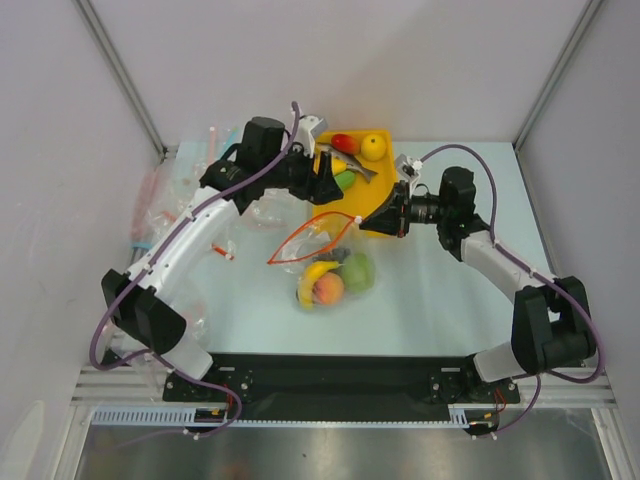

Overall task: Place the food in the zip-top bag and seal the zipper
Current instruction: Zip the zipper food storage bag at the center of the board.

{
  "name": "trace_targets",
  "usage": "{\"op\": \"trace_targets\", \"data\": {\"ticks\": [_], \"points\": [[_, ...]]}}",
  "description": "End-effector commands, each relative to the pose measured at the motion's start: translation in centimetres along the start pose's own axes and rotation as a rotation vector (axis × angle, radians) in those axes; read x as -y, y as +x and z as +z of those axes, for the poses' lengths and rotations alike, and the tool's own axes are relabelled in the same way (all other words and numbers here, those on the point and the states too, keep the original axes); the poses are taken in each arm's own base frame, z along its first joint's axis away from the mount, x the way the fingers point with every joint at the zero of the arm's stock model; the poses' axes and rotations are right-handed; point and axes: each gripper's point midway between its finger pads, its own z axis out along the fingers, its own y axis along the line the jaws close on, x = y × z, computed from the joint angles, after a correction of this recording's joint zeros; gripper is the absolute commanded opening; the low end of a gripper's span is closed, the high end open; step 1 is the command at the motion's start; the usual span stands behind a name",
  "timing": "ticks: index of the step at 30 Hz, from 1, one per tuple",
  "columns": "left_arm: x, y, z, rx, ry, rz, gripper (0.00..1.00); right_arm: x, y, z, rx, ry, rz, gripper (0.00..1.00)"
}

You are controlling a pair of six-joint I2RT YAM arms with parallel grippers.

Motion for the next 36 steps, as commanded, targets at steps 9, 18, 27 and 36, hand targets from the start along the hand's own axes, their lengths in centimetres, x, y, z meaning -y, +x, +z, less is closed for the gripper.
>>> {"op": "trace_targets", "data": {"ticks": [9, 18, 27, 36], "points": [[7.1, 0.4, -0.1, 0.188, 0.453, 0.460, 0.64, -2.4, -0.2, -0.5, -0.045, -0.006, -0.048, 0.00], [9.7, 1.0, -0.5, 0.178, 0.584, 0.589, 0.59, -3.4, -0.1, -0.2, -0.057, -0.019, -0.058, 0.00], [9.4, 2.9, 0.2, 0.113, 0.561, 0.607, 0.49, -3.7, -0.7, -0.1, -0.054, -0.026, -0.074, 0.00], [8.4, 4.5, 0.9, 0.039, 0.505, 0.641, 0.45, -3.9, -0.9, 0.1, -0.060, -0.032, -0.088, 0.00]]}}
